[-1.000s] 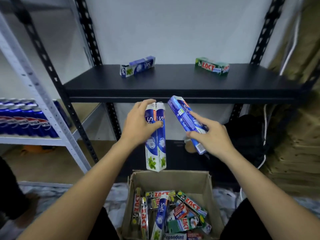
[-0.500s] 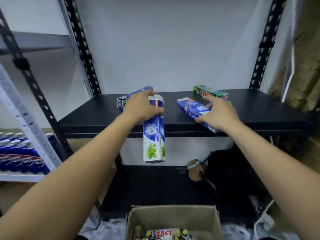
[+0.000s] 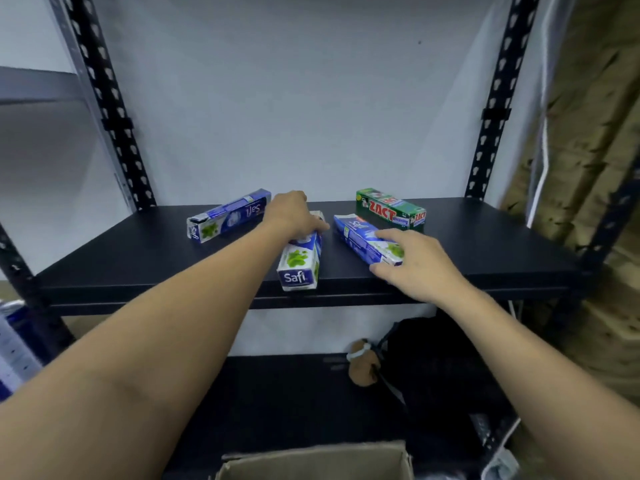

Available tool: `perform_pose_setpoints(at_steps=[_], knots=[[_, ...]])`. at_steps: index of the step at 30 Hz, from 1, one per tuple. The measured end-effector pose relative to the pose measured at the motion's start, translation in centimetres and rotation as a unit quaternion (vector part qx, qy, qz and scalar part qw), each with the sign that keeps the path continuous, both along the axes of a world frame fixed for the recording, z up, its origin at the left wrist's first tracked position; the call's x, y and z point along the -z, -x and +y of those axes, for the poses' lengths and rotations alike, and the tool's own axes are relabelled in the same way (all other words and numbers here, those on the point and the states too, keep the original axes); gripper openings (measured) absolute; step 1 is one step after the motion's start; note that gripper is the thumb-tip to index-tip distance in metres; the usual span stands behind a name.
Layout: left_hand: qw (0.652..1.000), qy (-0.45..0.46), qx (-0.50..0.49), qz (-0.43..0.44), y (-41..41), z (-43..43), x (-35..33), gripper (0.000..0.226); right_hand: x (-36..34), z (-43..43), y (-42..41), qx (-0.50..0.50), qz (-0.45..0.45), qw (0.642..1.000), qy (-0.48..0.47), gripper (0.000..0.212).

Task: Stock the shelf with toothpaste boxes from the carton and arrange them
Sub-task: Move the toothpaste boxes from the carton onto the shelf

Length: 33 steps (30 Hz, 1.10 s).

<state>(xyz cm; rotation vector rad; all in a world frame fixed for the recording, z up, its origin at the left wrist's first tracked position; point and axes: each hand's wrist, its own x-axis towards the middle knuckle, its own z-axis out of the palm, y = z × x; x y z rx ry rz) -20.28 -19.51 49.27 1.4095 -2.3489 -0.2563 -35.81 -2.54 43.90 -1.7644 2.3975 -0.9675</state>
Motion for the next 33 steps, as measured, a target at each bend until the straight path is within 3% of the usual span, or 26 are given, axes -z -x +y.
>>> perform_pose_setpoints(at_steps=[6, 11, 16, 24, 33], knots=[[0.987, -0.071, 0.012, 0.140, -1.5, 1.1, 1.9, 0.089, 0.8, 0.2, 0.2, 0.013, 0.024, 0.999, 0.039, 0.060], [0.961, -0.076, 0.095, 0.250, -7.1, 5.9, 3.7, 0.072, 0.8, 0.0, 0.3, 0.032, -0.002, 0.997, 0.065, 0.054], [0.972, -0.022, 0.162, 0.169, -8.8, 7.4, 6.7, 0.083, 1.4, -0.4, 0.0, 0.048, -0.041, 0.992, 0.110, 0.049], [0.984, -0.005, 0.165, 0.068, -5.7, 5.1, 6.1, 0.089, 0.6, 0.2, 1.2, 0.065, -0.062, 0.974, 0.207, 0.042], [0.983, 0.008, 0.153, 0.102, -4.4, 4.5, 7.0, 0.079, -1.0, 2.2, 9.1, 0.202, -0.036, 0.952, 0.228, 0.043]])
